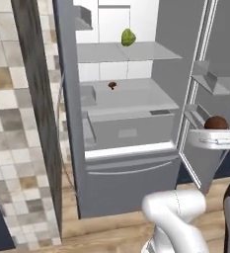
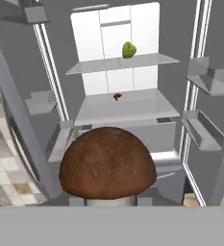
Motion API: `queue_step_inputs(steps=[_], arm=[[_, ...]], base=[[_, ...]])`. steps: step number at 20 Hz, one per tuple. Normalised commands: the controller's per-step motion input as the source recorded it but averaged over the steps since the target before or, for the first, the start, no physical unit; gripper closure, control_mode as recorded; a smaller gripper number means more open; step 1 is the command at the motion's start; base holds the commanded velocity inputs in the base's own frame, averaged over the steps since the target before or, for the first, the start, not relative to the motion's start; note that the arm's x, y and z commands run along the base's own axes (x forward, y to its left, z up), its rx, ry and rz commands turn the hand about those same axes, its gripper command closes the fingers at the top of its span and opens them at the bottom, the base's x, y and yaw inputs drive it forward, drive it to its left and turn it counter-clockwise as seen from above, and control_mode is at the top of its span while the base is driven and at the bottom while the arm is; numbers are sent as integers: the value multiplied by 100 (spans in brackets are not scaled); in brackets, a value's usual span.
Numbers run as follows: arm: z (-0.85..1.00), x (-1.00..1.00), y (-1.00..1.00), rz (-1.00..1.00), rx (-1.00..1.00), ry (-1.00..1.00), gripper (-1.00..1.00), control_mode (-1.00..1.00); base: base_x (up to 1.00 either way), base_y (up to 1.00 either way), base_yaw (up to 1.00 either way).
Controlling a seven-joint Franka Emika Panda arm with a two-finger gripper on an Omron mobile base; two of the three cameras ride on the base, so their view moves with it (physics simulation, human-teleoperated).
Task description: Transport the chicken drumstick and mushroom to the fridge. Place the chicken drumstick on the rack containing meat and place the mushroom on the rack containing the vegetable, ensuring meats and vegetables are on different racks.
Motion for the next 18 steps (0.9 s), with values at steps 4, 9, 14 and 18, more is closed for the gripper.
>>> queue_step_inputs(steps=[4,9,14,18], arm=[[0,0,0,0,0,0,100,100],[0,0,0,0,0,0,100,100],[0,0,0,0,0,0,100,100],[0,0,0,0,0,0,100,100]], base=[[91,-38,0],[100,32,-5],[78,-43,0],[100,18,-2]])
